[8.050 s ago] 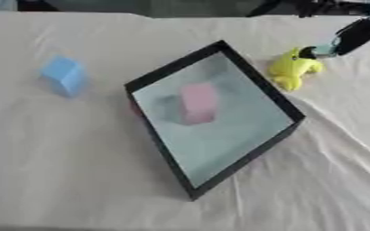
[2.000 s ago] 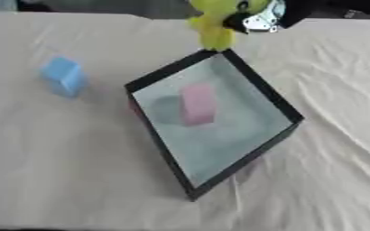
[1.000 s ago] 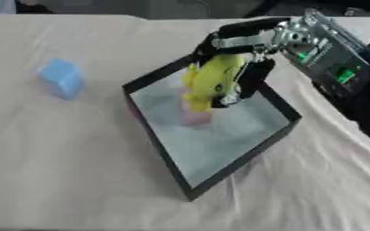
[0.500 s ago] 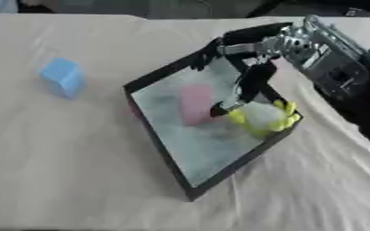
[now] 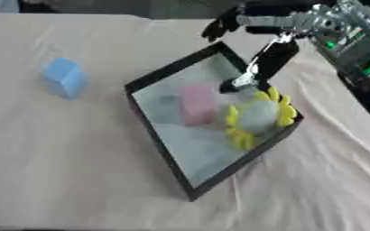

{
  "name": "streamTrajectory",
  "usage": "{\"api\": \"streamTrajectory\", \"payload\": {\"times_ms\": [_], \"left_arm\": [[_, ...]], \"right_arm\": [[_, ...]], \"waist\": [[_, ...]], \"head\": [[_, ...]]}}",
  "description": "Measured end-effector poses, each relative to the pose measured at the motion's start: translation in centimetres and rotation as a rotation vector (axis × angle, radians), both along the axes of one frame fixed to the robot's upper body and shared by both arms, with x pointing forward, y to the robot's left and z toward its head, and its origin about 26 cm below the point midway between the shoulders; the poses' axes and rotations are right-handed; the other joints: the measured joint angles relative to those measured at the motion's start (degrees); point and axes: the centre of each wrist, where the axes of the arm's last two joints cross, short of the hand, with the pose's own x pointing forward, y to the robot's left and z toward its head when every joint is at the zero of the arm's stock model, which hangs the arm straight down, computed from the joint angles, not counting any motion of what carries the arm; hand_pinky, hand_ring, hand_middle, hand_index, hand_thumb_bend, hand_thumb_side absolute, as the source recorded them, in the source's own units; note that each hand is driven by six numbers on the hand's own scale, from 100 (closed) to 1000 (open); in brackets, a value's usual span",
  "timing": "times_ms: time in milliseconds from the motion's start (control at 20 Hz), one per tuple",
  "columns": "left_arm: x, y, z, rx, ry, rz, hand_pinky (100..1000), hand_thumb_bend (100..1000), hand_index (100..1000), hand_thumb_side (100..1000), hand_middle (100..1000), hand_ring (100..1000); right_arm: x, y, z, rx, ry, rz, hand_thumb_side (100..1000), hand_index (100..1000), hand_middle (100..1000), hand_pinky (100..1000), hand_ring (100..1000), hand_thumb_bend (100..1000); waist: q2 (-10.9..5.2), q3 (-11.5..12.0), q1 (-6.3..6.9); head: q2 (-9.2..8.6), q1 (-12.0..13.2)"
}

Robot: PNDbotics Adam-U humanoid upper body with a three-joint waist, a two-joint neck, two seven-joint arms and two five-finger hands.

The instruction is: Pick up objects on the table and place them in the box.

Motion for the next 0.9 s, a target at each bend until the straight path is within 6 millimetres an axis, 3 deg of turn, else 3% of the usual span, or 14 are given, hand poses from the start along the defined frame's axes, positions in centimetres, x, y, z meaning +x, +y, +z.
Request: {"api": "streamTrajectory", "payload": {"times_ms": [100, 200, 600, 900], "left_arm": [[0.0, 0.3, 0.3, 0.019, -0.004, 0.004, 837, 100, 780, 773, 781, 764], [0.0, 0.8, 0.8, 0.06, -0.014, 0.009, 837, 100, 783, 759, 782, 766], [0.1, 2.0, 4.0, 0.365, -0.067, -0.016, 834, 100, 809, 718, 795, 781], [1.3, 2.7, 6.2, 0.671, -0.041, -0.076, 844, 100, 853, 575, 822, 814]], "right_arm": [[-0.3, -1.0, 0.8, 0.092, -0.006, -0.032, 246, 885, 735, 897, 820, 119], [-0.4, -2.1, 1.4, 0.186, -0.004, -0.071, 245, 890, 727, 903, 816, 100], [-0.9, -5.6, 2.1, 0.584, 0.031, -0.175, 163, 860, 671, 896, 773, 153], [-1.1, -8.9, 1.7, 0.833, 0.021, -0.232, 178, 852, 657, 894, 762, 142]], "waist": [[-0.01, -0.1, 0.21], [-0.02, -0.1, 0.63], [-0.03, 0.6, 1.87], [-0.03, 1.0, 2.11]], "head": [[0.0, 0.2], [0.0, 0.4], [0.0, 0.0], [0.0, -1.1]]}}
